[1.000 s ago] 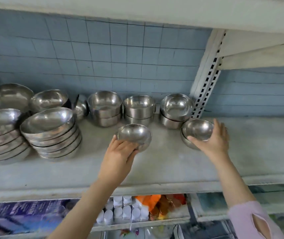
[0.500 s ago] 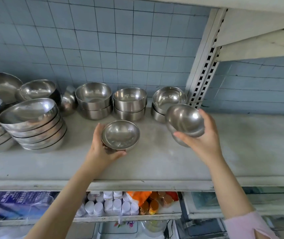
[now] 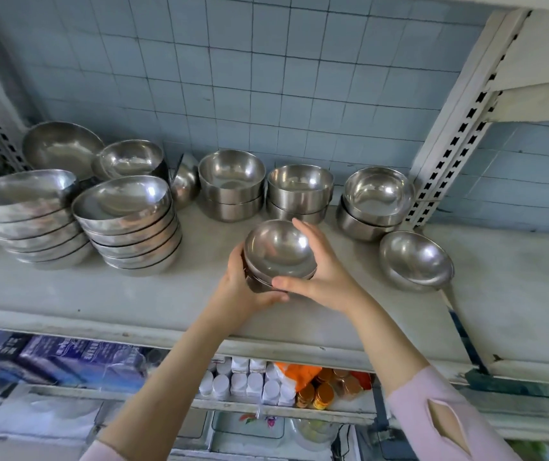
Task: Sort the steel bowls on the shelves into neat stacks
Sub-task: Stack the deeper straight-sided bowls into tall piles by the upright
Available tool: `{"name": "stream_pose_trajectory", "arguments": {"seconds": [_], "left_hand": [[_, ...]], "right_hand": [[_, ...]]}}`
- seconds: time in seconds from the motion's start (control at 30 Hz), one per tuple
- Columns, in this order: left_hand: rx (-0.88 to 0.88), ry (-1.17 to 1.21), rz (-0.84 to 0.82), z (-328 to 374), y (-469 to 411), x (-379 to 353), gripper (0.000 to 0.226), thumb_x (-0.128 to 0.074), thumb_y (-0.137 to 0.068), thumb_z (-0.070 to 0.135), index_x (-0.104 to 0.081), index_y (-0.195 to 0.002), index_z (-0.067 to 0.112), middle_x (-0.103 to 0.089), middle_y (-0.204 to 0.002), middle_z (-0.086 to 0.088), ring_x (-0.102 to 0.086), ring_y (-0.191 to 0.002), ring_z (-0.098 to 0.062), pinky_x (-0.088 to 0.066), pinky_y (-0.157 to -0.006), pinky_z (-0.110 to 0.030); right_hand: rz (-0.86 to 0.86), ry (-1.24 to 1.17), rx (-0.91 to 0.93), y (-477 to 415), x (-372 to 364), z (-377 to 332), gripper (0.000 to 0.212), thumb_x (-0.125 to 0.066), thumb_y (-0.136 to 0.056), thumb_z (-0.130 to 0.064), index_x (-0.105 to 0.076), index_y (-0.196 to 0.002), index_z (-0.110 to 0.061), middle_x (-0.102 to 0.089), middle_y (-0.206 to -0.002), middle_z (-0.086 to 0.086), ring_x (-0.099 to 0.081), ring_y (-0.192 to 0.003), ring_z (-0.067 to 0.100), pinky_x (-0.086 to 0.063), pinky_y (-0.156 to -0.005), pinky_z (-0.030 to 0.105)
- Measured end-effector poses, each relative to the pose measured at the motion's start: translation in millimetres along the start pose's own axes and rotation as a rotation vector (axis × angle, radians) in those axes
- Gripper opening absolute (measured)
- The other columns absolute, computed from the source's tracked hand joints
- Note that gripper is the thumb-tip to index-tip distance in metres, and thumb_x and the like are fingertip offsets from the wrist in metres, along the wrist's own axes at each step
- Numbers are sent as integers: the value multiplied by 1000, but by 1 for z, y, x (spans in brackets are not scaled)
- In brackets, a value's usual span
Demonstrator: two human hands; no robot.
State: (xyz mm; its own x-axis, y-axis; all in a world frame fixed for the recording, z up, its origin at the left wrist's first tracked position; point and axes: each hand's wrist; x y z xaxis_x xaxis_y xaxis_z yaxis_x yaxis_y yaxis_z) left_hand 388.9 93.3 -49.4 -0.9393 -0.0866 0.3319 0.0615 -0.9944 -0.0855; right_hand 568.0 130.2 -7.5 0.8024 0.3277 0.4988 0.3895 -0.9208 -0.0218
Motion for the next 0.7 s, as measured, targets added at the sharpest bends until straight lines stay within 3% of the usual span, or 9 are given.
{"name": "stream_pose_trajectory", "arguments": {"seconds": [0.07, 0.17, 0.2, 0.27, 0.33, 0.43, 0.53, 0.7], "left_hand": [[-7, 1, -6, -1, 0, 1, 113, -91, -56, 27, -24, -147, 18, -46, -134, 8, -50, -123, -8, -43, -100, -18], [-24, -8, -8, -2, 1, 1, 113, -91, -56, 26, -24, -146, 19, -45, -132, 9, -47, -121, -5, -38, -89, -3], [-28, -14, -4, -2, 1, 1, 114, -91, -56, 27, -23, -146, 19, -45, -132, 9, -46, -121, -5, -37, -87, -3], [-32, -27, 3, -3, 1, 0, 113, -91, -56, 27, -23, -146, 19, -44, -131, 10, -45, -121, -6, -36, -90, -11], [-17, -29, 6, -4, 0, 0, 111, -91, -58, 25, -24, -146, 20, -43, -130, 11, -45, -121, -8, -36, -93, -18], [-1, -26, 9, -6, -1, 0, 112, -92, -54, 29, -26, -144, 21, -45, -129, 10, -49, -125, -17, -42, -103, -33], [16, -43, 18, -6, -1, 0, 118, -87, -47, 44, -26, -145, 19, -47, -128, 8, -52, -126, -22, -44, -104, -46], [42, -21, 18, -4, 0, -1, 126, -86, -39, 64, -26, -144, 27, -50, -129, 14, -55, -123, -17, -46, -103, -46]], "right_hand": [[-18, 2, -13, -1, 0, 4, 106, -87, -72, -37, -20, -154, -44, -8, -157, -27, -8, -145, -8, -15, -117, 21], [-25, 43, -17, 1, 7, 4, 116, -87, -60, -52, -17, -153, -51, -1, -164, -23, -2, -149, -5, -12, -119, 26], [-3, 60, -23, 3, 13, 4, 116, -87, -61, -52, -17, -153, -50, 0, -164, -23, -1, -150, -4, -12, -119, 27], [147, 103, -4, 11, 28, 5, 108, -84, -66, -54, -22, -154, -45, -8, -163, -21, -9, -149, -3, -14, -118, 28], [416, 206, 37, 25, 47, 14, 101, -77, -67, -63, -32, -152, -32, -26, -156, -14, -22, -144, 1, -20, -119, 30], [720, 429, -98, 43, 78, 41, 107, -78, -65, -65, -37, -151, -18, -26, -162, 9, -20, -151, 26, -20, -122, 47], [665, 446, -374, 52, 100, 68, 118, -83, -62, -60, -25, -156, -19, -13, -165, 18, -10, -153, 34, -16, -122, 51], [649, 344, -357, 54, 107, 89, 116, -88, -61, -54, -29, -154, -16, -32, -158, 16, -28, -146, 36, -28, -117, 53]]}}
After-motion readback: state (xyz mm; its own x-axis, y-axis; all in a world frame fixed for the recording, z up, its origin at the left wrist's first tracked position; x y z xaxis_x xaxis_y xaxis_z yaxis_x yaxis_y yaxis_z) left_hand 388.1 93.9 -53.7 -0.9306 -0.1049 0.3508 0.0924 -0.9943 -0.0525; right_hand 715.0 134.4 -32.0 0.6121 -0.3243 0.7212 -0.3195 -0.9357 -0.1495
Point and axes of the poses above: each hand's wrist, its own y-axis away from the middle knuckle, its own x-axis out of the back of the hand, z = x × y
